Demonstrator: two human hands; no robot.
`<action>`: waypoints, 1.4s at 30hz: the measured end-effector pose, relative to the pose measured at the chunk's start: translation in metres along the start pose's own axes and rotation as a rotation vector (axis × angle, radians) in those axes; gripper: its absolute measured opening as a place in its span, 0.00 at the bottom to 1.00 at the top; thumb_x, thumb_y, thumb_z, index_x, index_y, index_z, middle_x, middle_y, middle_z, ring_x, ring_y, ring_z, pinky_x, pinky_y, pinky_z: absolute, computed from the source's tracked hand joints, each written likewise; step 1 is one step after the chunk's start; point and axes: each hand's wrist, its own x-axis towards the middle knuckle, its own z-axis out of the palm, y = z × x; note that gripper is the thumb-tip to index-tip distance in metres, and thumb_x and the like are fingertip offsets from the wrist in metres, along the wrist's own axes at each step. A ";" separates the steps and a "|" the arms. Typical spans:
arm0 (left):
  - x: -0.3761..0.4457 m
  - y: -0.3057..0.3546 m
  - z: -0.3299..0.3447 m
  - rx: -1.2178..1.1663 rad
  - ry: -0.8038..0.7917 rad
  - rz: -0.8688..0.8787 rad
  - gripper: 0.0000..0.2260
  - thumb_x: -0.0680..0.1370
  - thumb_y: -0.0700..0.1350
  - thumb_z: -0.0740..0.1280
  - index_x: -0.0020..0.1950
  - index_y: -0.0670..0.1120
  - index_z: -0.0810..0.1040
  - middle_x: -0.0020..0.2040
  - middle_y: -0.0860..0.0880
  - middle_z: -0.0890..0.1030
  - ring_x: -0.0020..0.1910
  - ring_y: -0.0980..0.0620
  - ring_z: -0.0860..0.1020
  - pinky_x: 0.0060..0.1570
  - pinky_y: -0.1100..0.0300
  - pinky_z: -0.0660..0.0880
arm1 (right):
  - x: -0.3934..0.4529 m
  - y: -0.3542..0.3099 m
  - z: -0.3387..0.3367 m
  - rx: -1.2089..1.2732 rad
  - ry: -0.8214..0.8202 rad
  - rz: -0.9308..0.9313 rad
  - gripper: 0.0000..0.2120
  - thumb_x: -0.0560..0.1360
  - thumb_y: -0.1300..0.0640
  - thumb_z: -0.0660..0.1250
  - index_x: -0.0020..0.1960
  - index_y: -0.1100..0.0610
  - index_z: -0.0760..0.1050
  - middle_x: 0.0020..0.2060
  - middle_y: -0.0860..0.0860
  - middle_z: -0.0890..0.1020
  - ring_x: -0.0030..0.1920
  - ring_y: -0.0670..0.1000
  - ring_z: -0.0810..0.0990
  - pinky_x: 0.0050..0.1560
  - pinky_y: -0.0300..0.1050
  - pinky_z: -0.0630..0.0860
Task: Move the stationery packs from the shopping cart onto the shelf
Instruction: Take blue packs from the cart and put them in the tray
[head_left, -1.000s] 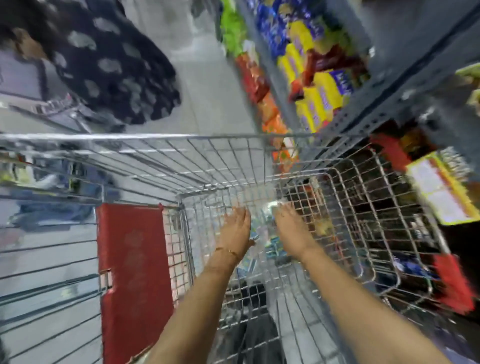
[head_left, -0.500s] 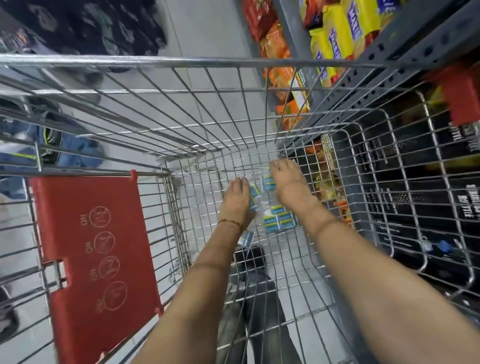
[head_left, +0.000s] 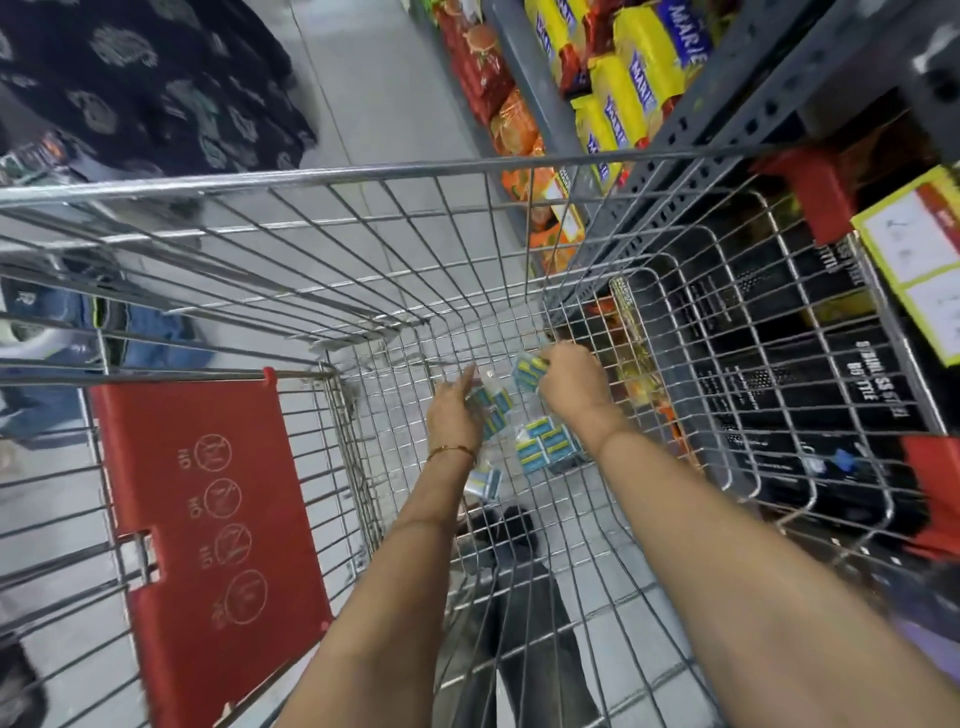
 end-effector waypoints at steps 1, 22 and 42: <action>-0.002 0.000 -0.001 -0.049 0.008 -0.029 0.26 0.74 0.28 0.65 0.69 0.46 0.71 0.60 0.41 0.77 0.57 0.42 0.77 0.62 0.50 0.76 | -0.003 0.000 -0.001 0.037 0.015 0.027 0.10 0.74 0.69 0.63 0.51 0.61 0.80 0.47 0.59 0.83 0.47 0.59 0.82 0.49 0.52 0.81; -0.139 0.155 -0.085 -0.491 -0.056 0.076 0.19 0.72 0.25 0.66 0.31 0.46 0.69 0.30 0.50 0.71 0.31 0.54 0.71 0.24 0.75 0.73 | -0.199 0.028 -0.148 0.986 0.393 0.502 0.11 0.67 0.71 0.63 0.47 0.70 0.80 0.38 0.58 0.84 0.39 0.50 0.78 0.38 0.51 0.79; -0.524 0.345 0.086 0.037 -0.540 0.967 0.11 0.70 0.44 0.75 0.50 0.43 0.84 0.54 0.42 0.85 0.54 0.42 0.82 0.54 0.52 0.79 | -0.575 0.284 -0.223 1.447 1.402 0.869 0.11 0.70 0.74 0.65 0.43 0.60 0.79 0.26 0.49 0.82 0.24 0.44 0.78 0.38 0.41 0.81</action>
